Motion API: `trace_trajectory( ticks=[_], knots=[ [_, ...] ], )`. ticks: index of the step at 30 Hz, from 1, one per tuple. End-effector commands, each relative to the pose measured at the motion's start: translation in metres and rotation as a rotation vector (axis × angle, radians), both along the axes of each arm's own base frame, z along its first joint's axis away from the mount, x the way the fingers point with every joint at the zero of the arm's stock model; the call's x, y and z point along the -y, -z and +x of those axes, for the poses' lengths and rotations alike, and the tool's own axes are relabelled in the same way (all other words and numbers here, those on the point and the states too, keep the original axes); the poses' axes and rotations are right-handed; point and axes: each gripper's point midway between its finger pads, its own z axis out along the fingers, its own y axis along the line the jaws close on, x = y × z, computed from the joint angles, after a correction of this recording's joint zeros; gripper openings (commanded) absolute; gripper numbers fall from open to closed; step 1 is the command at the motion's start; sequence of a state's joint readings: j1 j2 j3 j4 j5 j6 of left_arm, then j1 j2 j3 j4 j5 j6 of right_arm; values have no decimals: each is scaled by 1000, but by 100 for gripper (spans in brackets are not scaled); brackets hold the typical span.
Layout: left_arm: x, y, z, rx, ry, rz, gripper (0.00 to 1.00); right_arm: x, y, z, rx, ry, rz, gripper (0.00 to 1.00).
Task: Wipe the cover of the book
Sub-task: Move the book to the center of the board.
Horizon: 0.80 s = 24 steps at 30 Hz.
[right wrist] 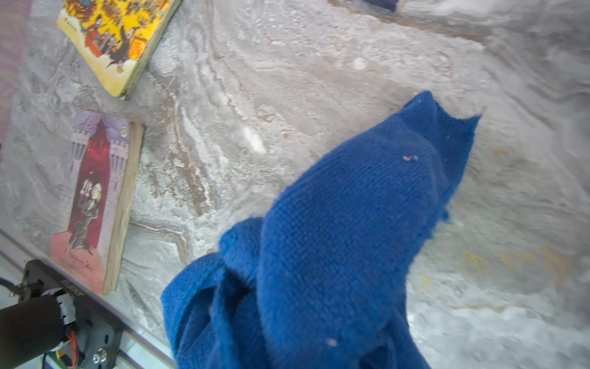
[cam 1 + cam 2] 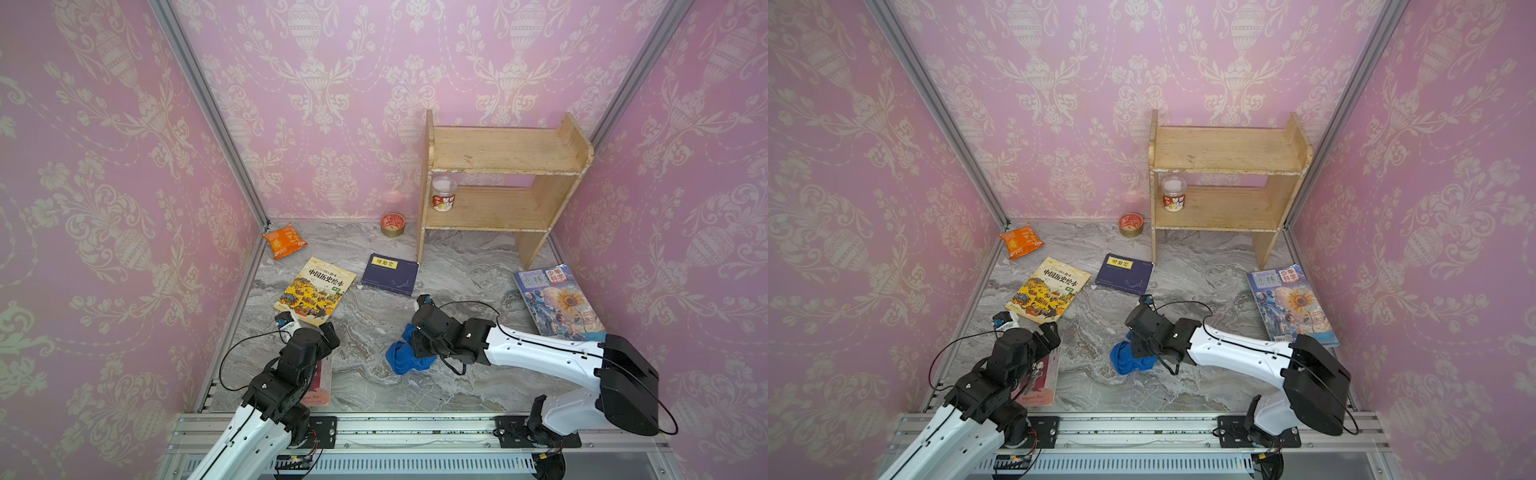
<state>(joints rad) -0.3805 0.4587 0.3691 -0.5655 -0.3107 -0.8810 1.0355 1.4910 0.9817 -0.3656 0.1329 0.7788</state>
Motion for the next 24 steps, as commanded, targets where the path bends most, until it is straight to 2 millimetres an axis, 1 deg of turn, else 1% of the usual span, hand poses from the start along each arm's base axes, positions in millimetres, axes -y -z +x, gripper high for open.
trace_trajectory(
  ticks=[1, 4, 5, 6, 9, 12, 14, 17, 20, 21, 24],
  knots=[
    [-12, 30, -13, -151, -52, -55, 99, -43, -17, -1, 20, -62, 78, 0],
    [-34, 36, -10, -188, -163, -106, 99, -73, -15, -8, -2, -112, 94, 0],
    [-43, 37, -9, -196, -203, -106, 99, -80, -9, -12, -15, -127, 88, 0],
    [-53, 39, -10, -212, -247, -103, 99, -95, -20, -12, -7, -141, 120, 0],
    [-74, 43, -9, -229, -337, -125, 99, -115, -17, -18, -33, -168, 134, 0],
    [-86, 58, -14, -238, -422, -205, 99, -128, -11, -24, -66, -179, 148, 0],
    [-86, 67, -17, -241, -445, -252, 99, -137, -6, -26, -83, -183, 156, 0],
    [-79, 76, -19, -261, -429, -287, 99, -145, 3, -27, -119, -175, 158, 0],
    [-64, 81, -18, -263, -387, -362, 99, -151, 12, -26, -145, -157, 153, 0],
    [-57, 81, -15, -255, -362, -395, 99, -152, 16, -24, -149, -144, 142, 0],
    [-40, 84, -17, -274, -320, -454, 99, -151, 25, -15, -157, -104, 94, 0]
  ],
)
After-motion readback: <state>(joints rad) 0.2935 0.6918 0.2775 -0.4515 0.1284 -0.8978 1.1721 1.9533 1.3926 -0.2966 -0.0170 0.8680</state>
